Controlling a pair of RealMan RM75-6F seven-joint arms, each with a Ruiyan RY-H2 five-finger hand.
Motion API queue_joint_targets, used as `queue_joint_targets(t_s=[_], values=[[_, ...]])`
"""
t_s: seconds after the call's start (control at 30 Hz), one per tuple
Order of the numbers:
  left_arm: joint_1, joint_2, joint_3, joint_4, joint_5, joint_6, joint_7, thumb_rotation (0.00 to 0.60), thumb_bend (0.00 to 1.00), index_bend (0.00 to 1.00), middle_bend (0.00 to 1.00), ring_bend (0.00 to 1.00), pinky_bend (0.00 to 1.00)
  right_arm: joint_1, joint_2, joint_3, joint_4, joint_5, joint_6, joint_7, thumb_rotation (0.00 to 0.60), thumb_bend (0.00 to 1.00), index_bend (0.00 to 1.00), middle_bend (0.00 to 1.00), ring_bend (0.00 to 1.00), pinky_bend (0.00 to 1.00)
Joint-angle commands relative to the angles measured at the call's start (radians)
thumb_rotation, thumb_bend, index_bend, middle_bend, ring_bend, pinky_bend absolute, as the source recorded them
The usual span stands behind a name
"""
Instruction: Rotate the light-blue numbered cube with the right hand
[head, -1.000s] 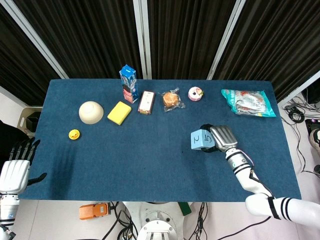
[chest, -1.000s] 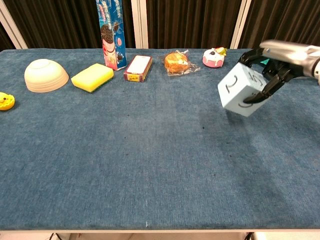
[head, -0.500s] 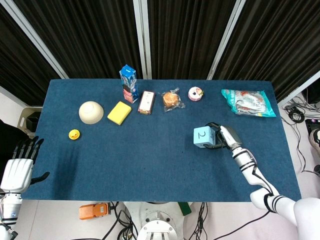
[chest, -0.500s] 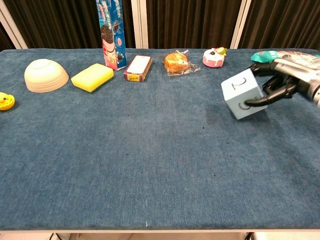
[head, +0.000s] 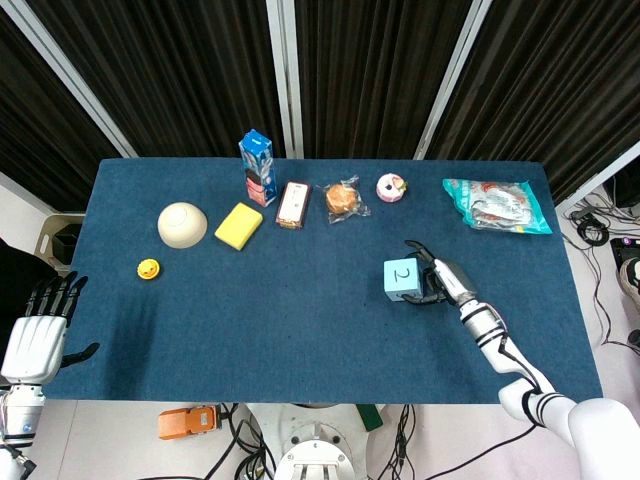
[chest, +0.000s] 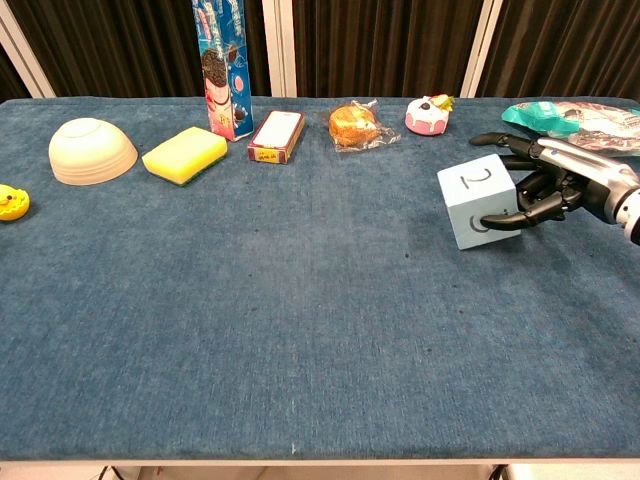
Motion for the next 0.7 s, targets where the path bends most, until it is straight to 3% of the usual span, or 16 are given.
queue_joint_targets(t_s=[0.03,0.27,0.43,0.5,0.57,0.7], values=[[0.000,-0.001,0.001,0.003,0.000,-0.001,-0.002,0.600,0.00,0.00,0.00,0.00,0.00,-0.008,0.045,-0.005,-0.054,0.008,-0.020,-0.069,0.545,0.28,0.00,0.26,0.76,0.87],[0.000,0.001,-0.001,0.005,-0.001,0.004,-0.005,0.600,0.00,0.00,0.00,0.00,0.00,-0.034,0.185,-0.006,-0.229,0.038,-0.042,-0.249,0.488,0.20,0.00,0.15,0.70,0.82],[-0.001,0.003,-0.002,0.001,0.000,0.003,-0.005,0.600,0.00,0.00,0.00,0.00,0.00,-0.084,0.310,0.019,-0.384,0.091,0.021,-0.539,0.449,0.17,0.00,0.13,0.66,0.81],[-0.002,0.002,-0.003,-0.001,-0.001,0.003,-0.005,0.600,0.00,0.00,0.00,0.00,0.00,-0.127,0.358,0.038,-0.459,0.127,0.092,-0.716,0.444,0.17,0.00,0.13,0.62,0.79],[-0.002,0.000,-0.003,0.000,-0.002,0.003,-0.009,0.600,0.00,0.00,0.00,0.00,0.00,-0.177,0.400,0.052,-0.542,0.164,0.172,-0.871,0.443,0.17,0.00,0.13,0.50,0.71],[-0.003,-0.010,-0.004,0.006,-0.003,0.000,-0.018,0.600,0.00,0.00,0.00,0.00,0.00,-0.269,0.478,0.054,-0.680,0.189,0.304,-1.006,0.441,0.18,0.00,0.12,0.10,0.29]])
